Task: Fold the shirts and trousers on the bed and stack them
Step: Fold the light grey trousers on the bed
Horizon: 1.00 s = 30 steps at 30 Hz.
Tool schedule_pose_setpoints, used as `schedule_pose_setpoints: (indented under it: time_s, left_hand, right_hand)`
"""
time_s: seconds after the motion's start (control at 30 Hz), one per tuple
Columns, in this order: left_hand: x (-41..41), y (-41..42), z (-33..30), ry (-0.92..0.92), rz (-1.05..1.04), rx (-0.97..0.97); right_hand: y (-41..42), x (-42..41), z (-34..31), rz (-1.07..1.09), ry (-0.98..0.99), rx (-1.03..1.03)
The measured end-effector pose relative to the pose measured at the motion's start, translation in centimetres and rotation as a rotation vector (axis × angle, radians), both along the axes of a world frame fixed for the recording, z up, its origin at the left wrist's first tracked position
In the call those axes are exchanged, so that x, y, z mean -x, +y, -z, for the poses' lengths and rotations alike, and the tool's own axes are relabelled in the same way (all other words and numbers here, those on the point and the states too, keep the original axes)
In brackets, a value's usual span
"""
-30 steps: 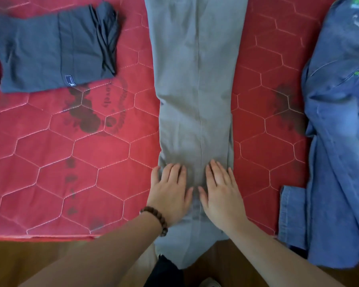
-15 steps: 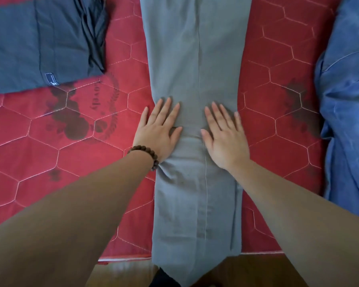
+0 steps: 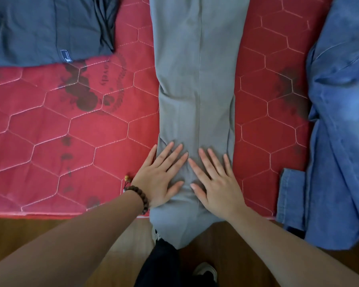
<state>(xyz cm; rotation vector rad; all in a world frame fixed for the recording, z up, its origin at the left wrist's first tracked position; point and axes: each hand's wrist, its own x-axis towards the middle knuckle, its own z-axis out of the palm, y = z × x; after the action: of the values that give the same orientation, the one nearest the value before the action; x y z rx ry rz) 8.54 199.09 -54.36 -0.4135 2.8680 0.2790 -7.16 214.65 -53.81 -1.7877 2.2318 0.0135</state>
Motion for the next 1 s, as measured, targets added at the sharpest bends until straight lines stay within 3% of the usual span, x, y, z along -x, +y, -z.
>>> schedule_pose_setpoints:
  time_s: [0.3,0.53,0.7,0.83,1.0]
  left_hand:
    - [-8.2,2.3,-2.0,-0.094,0.23,-0.067]
    - [-5.4,-1.6,-3.7,-0.181,0.308,-0.027]
    - [-4.4,-1.6,-1.8,-0.023,0.341,-0.067]
    - [-3.8,-2.3,-2.6,-0.026,0.331,-0.197]
    - [-0.7,-5.2,-7.7,-0.19,0.072,-0.684]
  right_hand:
    - [9.8,1.0,-2.0,-0.232,-0.012,-0.125]
    - [5.4,5.0,-3.7,-0.303,0.149,-0.109]
    - [2.7,3.9,-2.6,-0.538,0.123,-0.114]
    - [1.7,4.7,-3.4,-0.525,-0.1,-0.228]
    - [-2.3,7.0,-8.4,-0.129,-0.677,-0.542]
